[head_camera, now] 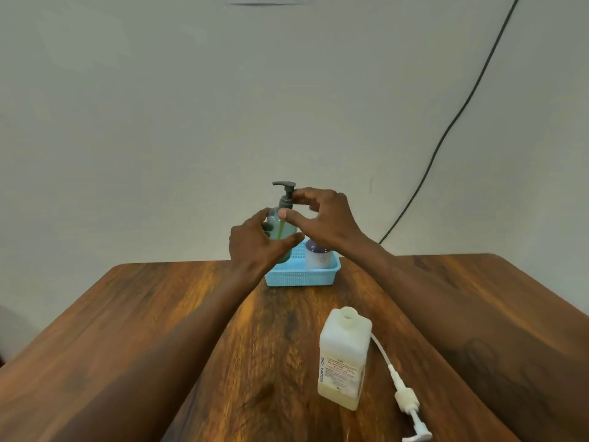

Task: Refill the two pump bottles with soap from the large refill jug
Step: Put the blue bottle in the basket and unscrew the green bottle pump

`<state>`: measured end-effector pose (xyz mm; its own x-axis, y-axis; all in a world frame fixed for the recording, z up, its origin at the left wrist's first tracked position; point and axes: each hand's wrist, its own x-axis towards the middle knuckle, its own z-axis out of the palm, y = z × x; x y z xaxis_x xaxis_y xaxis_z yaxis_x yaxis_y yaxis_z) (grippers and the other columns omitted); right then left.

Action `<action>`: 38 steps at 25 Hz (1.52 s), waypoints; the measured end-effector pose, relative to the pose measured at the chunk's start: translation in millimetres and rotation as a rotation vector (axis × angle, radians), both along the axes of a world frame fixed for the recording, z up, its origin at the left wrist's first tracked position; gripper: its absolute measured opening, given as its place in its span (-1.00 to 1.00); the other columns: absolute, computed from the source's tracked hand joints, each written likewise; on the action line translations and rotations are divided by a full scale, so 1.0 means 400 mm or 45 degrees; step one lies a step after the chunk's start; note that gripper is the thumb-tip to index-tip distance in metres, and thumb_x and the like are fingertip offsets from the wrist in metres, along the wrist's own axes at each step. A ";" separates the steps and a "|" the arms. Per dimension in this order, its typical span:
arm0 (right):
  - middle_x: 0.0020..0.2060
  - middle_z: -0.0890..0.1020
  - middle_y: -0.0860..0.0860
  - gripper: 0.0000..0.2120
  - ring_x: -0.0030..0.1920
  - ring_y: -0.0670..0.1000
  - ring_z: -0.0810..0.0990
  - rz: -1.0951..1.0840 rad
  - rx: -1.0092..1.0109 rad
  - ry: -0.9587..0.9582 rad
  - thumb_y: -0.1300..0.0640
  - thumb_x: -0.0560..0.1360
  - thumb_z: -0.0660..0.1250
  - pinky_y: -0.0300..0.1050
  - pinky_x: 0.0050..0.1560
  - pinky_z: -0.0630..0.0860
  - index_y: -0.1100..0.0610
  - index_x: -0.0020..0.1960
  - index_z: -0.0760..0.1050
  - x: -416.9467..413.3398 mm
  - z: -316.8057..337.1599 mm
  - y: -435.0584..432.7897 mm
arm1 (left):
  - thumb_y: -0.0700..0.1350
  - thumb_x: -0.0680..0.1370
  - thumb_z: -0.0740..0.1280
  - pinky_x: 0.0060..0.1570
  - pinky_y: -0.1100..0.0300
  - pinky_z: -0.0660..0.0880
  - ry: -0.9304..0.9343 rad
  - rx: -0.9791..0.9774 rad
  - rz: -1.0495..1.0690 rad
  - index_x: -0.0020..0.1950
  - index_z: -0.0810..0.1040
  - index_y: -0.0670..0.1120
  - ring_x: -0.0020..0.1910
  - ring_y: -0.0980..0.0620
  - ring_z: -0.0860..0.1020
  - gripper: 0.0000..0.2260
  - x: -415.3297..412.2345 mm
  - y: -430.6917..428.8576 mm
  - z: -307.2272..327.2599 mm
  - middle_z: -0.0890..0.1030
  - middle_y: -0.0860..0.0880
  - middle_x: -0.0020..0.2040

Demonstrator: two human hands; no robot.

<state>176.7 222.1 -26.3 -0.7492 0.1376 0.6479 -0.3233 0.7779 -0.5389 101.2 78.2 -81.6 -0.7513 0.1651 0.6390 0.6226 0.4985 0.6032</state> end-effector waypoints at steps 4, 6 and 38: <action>-0.21 0.70 -0.18 -0.65 -0.20 -0.24 0.68 -0.072 -0.113 0.117 -0.18 0.40 0.57 -0.36 -0.07 0.61 0.05 0.01 0.71 0.111 0.042 -0.050 | 0.41 0.33 0.48 -0.08 0.20 0.64 0.089 -0.036 0.021 0.29 0.61 0.00 -0.13 0.09 0.65 -0.31 0.129 -0.043 0.031 0.72 0.01 0.05; -0.22 0.71 -0.12 -0.66 -0.21 -0.16 0.68 -0.067 -0.125 0.079 -0.14 0.38 0.59 -0.33 -0.08 0.61 0.10 -0.02 0.71 0.167 0.052 -0.072 | 0.40 0.32 0.49 -0.07 0.18 0.66 0.132 -0.073 0.011 0.28 0.63 0.00 -0.13 0.11 0.64 -0.32 0.195 -0.070 0.039 0.72 0.02 0.06; -0.09 0.71 -0.17 -0.79 -0.03 -0.14 0.68 0.453 0.593 -0.535 0.19 0.39 0.60 -0.26 0.03 0.59 0.01 -0.01 0.72 0.427 0.006 -0.273 | 0.08 0.34 0.59 -0.24 0.35 0.44 -0.307 -0.518 -0.350 0.30 0.52 0.05 -0.16 0.20 0.56 -0.43 0.498 -0.406 -0.073 0.57 0.17 -0.09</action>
<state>347.5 113.1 -23.9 -0.8959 -0.3818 0.2271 -0.4382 0.8431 -0.3115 300.6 -84.0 -110.8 -0.7628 0.5740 0.2977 0.6309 0.5595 0.5375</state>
